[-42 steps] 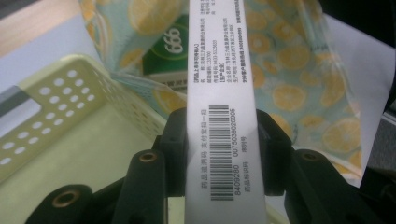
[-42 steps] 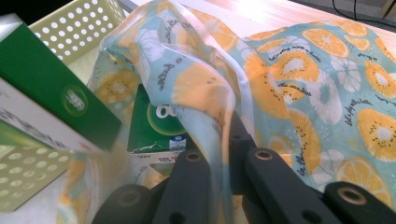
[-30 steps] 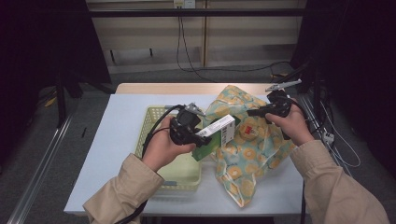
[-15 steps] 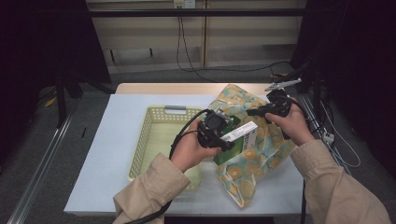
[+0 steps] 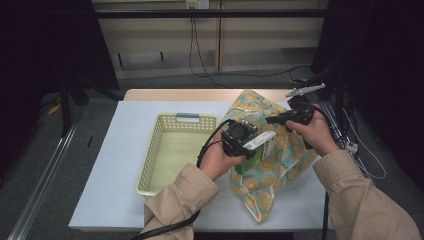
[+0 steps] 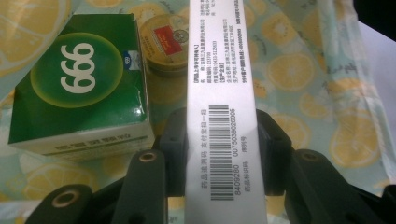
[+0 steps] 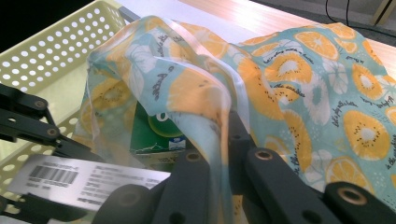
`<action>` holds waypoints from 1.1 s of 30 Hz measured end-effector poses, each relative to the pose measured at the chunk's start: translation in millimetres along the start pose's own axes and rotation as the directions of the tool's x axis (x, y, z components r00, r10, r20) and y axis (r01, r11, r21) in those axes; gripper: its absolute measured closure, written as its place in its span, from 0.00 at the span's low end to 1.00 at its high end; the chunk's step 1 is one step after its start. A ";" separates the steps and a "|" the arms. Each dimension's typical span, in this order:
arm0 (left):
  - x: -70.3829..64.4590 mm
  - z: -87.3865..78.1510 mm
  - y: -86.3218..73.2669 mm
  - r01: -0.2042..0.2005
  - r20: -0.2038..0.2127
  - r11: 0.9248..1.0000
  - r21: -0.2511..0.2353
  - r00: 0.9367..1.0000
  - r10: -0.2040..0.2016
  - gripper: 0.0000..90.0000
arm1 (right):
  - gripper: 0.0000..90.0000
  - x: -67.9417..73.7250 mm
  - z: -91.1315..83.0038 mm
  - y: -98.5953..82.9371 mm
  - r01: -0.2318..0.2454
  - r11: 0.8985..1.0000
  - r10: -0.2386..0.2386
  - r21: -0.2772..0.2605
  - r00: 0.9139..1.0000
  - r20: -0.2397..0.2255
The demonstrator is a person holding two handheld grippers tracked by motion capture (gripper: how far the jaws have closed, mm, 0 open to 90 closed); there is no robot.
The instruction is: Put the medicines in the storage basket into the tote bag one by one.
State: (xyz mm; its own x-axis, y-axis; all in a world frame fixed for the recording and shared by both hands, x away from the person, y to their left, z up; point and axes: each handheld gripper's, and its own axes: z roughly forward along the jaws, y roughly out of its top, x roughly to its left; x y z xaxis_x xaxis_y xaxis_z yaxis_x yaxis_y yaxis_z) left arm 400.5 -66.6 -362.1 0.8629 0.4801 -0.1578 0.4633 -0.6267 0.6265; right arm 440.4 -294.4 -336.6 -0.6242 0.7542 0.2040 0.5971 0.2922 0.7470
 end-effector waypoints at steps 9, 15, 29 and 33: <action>-2.9 13.1 8.3 0.005 -0.006 1.000 -0.025 1.000 -0.005 0.70 | 0.99 2.4 0.0 2.2 0.005 1.000 -0.005 -0.002 1.000 -0.004; -1.5 17.7 11.8 0.021 -0.027 0.999 -0.044 0.999 -0.022 0.70 | 0.99 2.8 -0.2 2.4 0.003 1.000 -0.003 -0.007 1.000 -0.006; 2.2 31.8 25.2 0.026 -0.048 0.997 -0.074 0.998 -0.030 0.69 | 0.99 -1.2 -3.3 4.4 -0.009 1.000 0.009 -0.018 1.000 -0.002; 6.9 37.2 31.7 0.024 -0.062 0.996 -0.084 0.998 -0.030 0.69 | 0.99 -3.2 -6.0 7.3 -0.014 1.000 0.014 -0.025 1.000 0.003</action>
State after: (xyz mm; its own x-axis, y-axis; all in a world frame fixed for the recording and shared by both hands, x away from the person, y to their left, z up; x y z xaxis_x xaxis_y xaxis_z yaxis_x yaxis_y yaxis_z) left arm 428.6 -106.0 -371.7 0.8347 0.5353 -0.1290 0.4657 -0.5612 0.6843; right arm 443.8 -298.2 -328.1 -0.6139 0.7602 0.2128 0.5935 0.2667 0.7594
